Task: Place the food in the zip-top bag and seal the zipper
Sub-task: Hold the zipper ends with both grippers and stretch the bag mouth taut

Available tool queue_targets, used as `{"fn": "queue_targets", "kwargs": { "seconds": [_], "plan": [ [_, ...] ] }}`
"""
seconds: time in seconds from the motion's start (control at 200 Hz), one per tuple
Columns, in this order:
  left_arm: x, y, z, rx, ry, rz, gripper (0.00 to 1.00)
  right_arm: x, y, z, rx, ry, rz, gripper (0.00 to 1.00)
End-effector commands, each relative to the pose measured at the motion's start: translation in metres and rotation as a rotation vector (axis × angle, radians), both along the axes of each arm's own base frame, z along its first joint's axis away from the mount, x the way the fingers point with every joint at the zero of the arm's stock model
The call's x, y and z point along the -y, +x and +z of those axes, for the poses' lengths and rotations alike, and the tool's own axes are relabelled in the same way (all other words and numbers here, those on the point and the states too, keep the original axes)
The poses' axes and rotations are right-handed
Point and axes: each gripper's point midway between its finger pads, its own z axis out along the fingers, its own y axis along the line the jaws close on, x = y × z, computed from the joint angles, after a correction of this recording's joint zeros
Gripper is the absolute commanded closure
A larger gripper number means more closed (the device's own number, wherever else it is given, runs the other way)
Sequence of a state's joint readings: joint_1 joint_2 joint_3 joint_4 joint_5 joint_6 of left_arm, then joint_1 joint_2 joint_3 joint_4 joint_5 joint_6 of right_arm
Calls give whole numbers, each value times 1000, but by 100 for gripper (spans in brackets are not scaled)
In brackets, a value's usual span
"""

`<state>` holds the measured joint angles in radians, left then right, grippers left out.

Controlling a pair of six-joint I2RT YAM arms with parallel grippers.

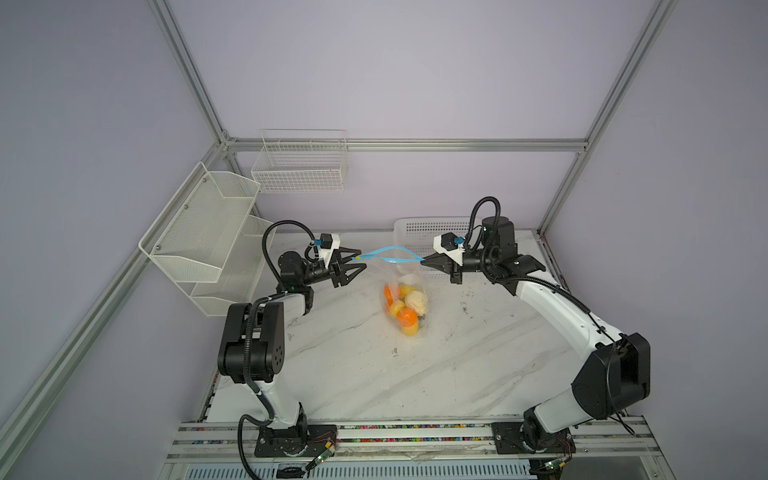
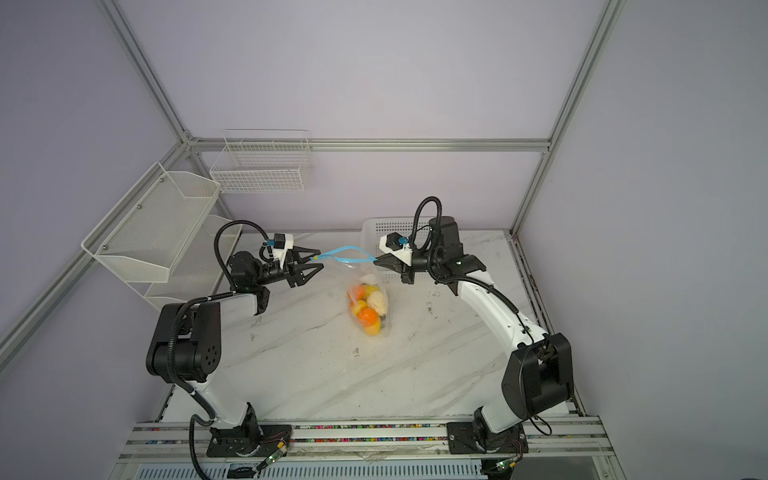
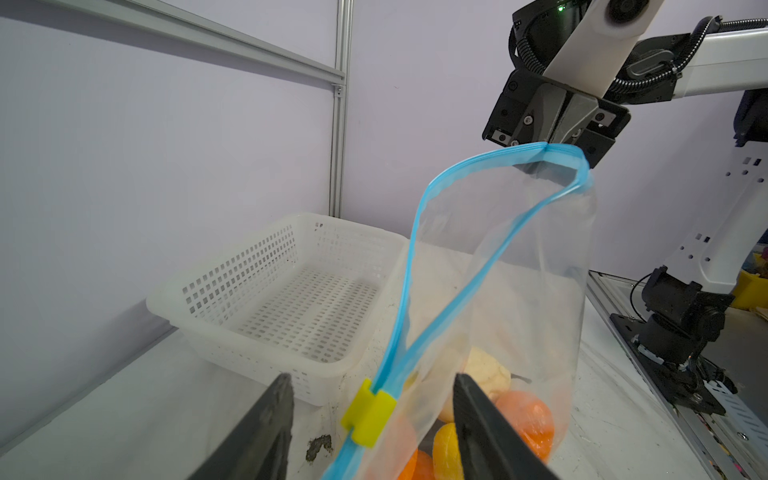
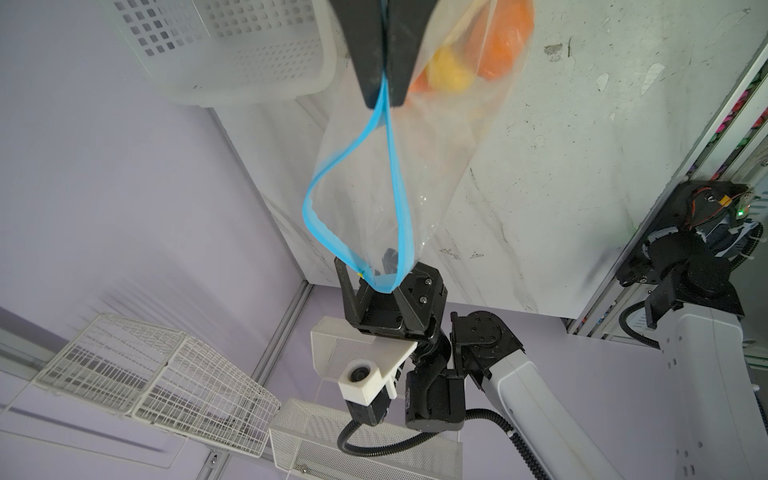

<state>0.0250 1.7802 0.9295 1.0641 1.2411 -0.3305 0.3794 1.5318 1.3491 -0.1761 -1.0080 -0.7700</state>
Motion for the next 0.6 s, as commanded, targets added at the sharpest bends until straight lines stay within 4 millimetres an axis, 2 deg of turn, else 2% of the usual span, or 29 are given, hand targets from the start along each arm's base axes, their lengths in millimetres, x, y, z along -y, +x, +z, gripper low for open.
{"fn": "queue_targets", "kwargs": {
  "seconds": [0.0,0.24,0.43,0.595],
  "plan": [
    [-1,1,-4,20,-3,13,38,0,2,11,30,13,6,100],
    [-1,3,-15,-16,-12,0,39,0,5,9,23,9,-2,100],
    [0,1,-9,-1,-10,-21,46,0,6,7,18,6,-9,100],
    [-1,-1,-10,-5,-8,-28,58,1,9,6,18,0,-24,100]
  ]
}}
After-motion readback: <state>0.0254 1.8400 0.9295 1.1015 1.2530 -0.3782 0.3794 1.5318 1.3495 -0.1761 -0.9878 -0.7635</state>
